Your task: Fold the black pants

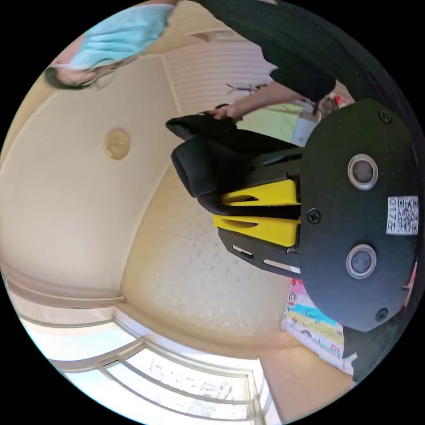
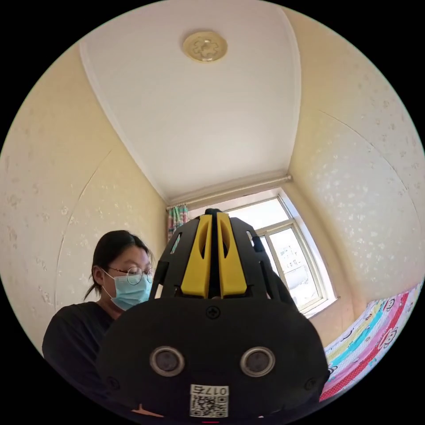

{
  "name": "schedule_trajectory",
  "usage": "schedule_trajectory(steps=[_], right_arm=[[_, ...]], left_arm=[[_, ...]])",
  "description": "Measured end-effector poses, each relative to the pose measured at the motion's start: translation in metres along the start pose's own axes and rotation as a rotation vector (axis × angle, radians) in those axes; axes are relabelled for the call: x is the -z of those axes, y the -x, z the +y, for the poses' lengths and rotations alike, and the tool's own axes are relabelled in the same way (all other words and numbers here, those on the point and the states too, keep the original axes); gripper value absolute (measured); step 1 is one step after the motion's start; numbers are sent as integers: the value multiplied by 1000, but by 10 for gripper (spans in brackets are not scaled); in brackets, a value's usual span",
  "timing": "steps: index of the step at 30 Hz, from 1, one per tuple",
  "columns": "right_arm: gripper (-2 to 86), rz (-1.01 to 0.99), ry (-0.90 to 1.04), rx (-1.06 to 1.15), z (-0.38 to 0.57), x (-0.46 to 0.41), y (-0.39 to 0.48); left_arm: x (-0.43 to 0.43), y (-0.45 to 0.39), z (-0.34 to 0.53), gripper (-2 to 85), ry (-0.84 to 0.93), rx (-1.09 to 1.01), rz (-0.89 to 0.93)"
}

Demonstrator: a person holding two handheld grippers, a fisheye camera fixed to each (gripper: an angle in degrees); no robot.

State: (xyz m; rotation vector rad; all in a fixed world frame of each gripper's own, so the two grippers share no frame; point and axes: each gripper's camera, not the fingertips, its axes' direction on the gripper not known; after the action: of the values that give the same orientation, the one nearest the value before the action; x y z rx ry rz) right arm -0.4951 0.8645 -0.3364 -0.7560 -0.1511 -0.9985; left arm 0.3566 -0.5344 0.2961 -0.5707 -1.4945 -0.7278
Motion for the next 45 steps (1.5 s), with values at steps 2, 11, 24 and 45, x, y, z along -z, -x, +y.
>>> schedule_trajectory(steps=[2,11,24,45], right_arm=[[25,-20,-28,121,-5,24,45],[25,499,-94,518,-26,60,167],[49,1524,311,-66,-131,134,-278],[83,1661,1219,-1058,368,524,-337]], left_arm=[[0,-3,-14,14,-68,29,96],[-53,-56,-41,25,-234,-18,261],[-528,156,97,111,724,205,-420],[-231,326,591,103,1540,730,-590]])
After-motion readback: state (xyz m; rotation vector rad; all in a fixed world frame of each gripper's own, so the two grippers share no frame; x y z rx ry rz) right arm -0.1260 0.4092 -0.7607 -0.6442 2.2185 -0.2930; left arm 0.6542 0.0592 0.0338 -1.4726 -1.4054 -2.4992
